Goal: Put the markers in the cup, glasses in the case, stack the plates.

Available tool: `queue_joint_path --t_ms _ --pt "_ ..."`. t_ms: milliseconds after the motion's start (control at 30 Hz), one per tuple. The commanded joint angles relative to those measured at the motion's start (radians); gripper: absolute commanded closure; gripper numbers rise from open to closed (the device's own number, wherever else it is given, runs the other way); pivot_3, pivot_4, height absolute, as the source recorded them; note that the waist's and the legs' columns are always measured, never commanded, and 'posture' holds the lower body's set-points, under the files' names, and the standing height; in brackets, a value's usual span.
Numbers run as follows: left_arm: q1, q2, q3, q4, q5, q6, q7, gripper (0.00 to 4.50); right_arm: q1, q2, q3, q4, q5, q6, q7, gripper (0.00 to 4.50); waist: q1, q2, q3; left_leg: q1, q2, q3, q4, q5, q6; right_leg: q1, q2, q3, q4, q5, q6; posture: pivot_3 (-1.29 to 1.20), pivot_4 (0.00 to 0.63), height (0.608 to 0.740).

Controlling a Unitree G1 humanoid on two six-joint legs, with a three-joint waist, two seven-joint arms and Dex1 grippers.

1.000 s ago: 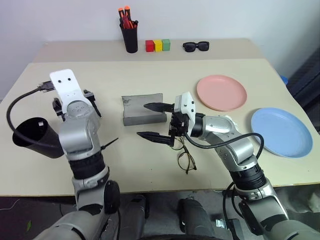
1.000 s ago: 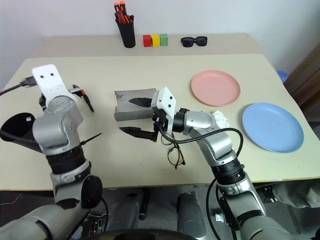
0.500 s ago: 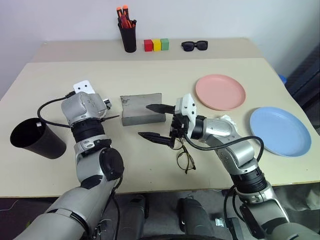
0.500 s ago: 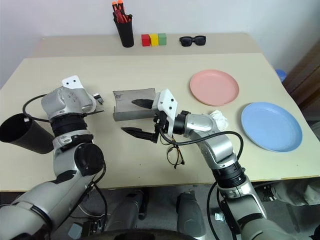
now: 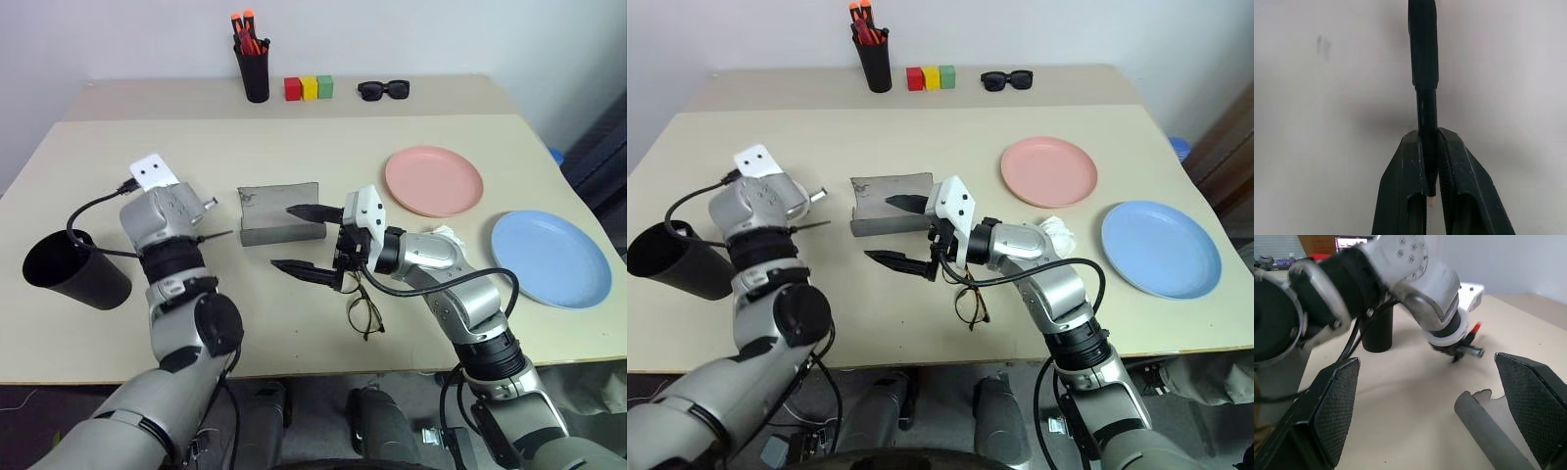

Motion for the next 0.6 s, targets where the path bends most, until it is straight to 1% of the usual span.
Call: queue_joint_path --t_ms 33,133,267,333,400,533,600 --pt "0.034 0.025 -0.105 -0.193 -0.032 -0.207 -0.107 4.48 -0.01 0.005 -0.012 -0.031 0.017 -0.003 0.005 0.0 0.0 0.0 0.0 0.0 0.0 0.0 -0.001 0.0 0.0 -0.001 0.0 0.0 0.0 0.0 0.0 0.0 0.15 0.74" --pt "0.153 0.047 -0.118 -0.364 -0.058 -0.4 -0.192 4.48 0.002 0.002 -0.011 -0.037 0.022 0.002 0.01 0.0 -0.003 0.0 0.0 0.0 0.0 0.001 -0.001 0.0 0.0 0.0 0.0 0.001 -0.001 0.0 -0.001 0.0 0.15 0.74" --pt "0.335 0.122 -0.146 -0.548 0.054 -0.582 -0.167 4.48 0.018 -0.003 -0.01 -0.042 0.021 0.004 0.013 0.0 -0.007 0.0 0.0 0.001 0.001 0.001 -0.003 0.0 0.0 -0.001 0.0 0.002 0.0 0.001 -0.001 0.0 0.15 0.74" --pt "0.468 0.136 -0.138 -0.671 0.123 -0.608 -0.137 4.48 0.023 -0.001 -0.012 -0.042 0.022 0.005 0.012 0.0 -0.003 0.0 0.0 0.001 0.001 0.001 -0.003 0.0 0.0 -0.001 0.0 0.002 -0.001 0.001 -0.001 0.0 0.15 0.74" --pt "0.562 0.128 -0.133 -0.756 0.151 -0.6 -0.119 4.48 0.025 0.001 -0.013 -0.041 0.023 0.006 0.012 0.0 0.003 0.0 0.0 0.001 0.001 0.001 -0.002 0.0 0.0 -0.001 0.0 0.002 -0.001 0.001 -0.002 0.0 0.15 0.74" --pt "0.729 0.064 -0.128 -0.904 0.182 -0.555 -0.09 4.48 0.021 0.008 -0.006 -0.029 0.025 0.002 0.025 0.0 0.02 -0.002 -0.002 0.001 0.001 0.0 -0.001 0.0 0.0 0.001 0.0 0.002 -0.002 0.001 -0.002 0.0 0.15 0.74" --pt "0.78 0.043 -0.133 -0.94 0.194 -0.548 -0.088 4.48 0.018 0.012 -0.004 -0.022 0.025 -0.001 0.032 0.0 0.024 -0.002 -0.002 0.001 0.001 0.0 0.0 0.0 0.0 0.001 0.0 0.002 -0.002 0.0 -0.002 0.0 0.15 0.74"
